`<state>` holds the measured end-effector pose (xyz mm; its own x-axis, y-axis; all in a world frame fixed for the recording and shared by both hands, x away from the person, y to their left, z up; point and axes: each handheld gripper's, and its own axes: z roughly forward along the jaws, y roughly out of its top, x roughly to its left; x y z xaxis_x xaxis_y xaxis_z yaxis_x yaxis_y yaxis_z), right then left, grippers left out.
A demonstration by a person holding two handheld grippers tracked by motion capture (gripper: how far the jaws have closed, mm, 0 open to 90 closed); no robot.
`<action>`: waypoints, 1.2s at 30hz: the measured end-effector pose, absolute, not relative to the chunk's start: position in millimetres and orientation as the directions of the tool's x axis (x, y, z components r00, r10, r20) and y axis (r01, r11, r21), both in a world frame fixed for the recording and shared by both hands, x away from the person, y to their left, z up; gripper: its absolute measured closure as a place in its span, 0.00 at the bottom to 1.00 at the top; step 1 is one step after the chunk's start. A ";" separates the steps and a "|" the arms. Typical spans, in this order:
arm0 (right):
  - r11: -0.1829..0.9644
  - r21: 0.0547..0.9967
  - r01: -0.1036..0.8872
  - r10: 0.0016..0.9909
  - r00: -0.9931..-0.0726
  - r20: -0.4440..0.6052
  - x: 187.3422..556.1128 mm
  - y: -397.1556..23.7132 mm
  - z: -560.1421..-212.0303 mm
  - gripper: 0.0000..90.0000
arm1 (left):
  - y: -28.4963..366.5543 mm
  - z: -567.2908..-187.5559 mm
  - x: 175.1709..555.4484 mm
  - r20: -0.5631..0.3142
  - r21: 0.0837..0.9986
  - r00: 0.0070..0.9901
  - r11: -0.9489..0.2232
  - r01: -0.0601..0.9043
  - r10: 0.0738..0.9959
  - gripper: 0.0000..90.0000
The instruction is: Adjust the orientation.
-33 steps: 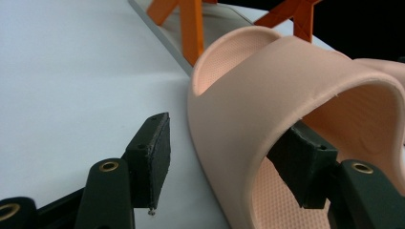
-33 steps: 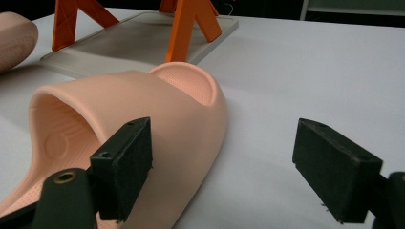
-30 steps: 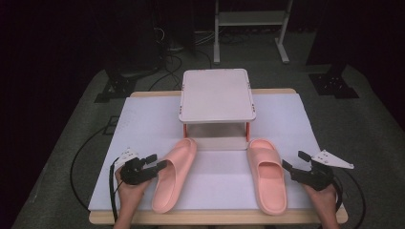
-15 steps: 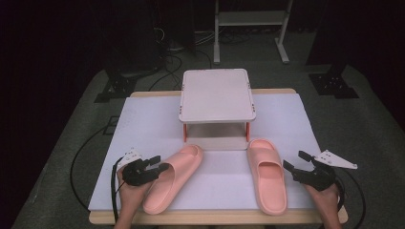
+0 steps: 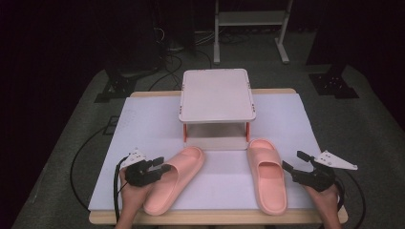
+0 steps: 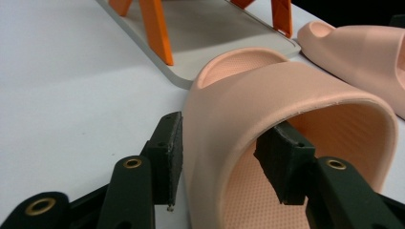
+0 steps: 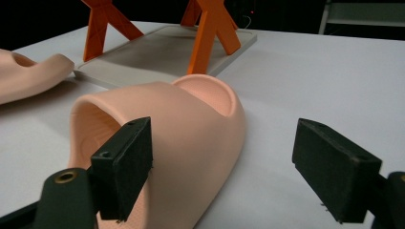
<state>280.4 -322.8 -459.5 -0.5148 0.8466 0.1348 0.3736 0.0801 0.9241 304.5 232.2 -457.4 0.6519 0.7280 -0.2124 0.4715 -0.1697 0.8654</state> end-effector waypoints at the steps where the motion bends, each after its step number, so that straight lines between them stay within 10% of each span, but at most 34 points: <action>1: 0.080 0.924 0.374 0.845 -0.517 0.136 280.0 -322.9 -459.2 0.23 | 231.4 -457.5 304.4 -0.210 0.866 0.656 -0.174 0.469 0.725 0.59; 19: 0.147 0.921 0.361 0.799 -0.593 0.105 276.1 -308.5 -460.2 0.26 | 225.6 -457.1 302.7 -0.184 0.863 0.672 -0.209 0.459 0.717 0.67; 36: 0.212 0.885 0.415 0.826 -0.561 0.065 283.8 -293.1 -469.0 0.52 | 225.3 -457.9 302.0 -0.193 0.864 0.670 -0.200 0.462 0.717 0.66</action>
<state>283.8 -293.1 -469.0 -0.5607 0.8255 0.0649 0.4147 0.2121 0.8849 302.0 225.3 -457.9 0.6702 0.7167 -0.1928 0.4625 -0.2002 0.8637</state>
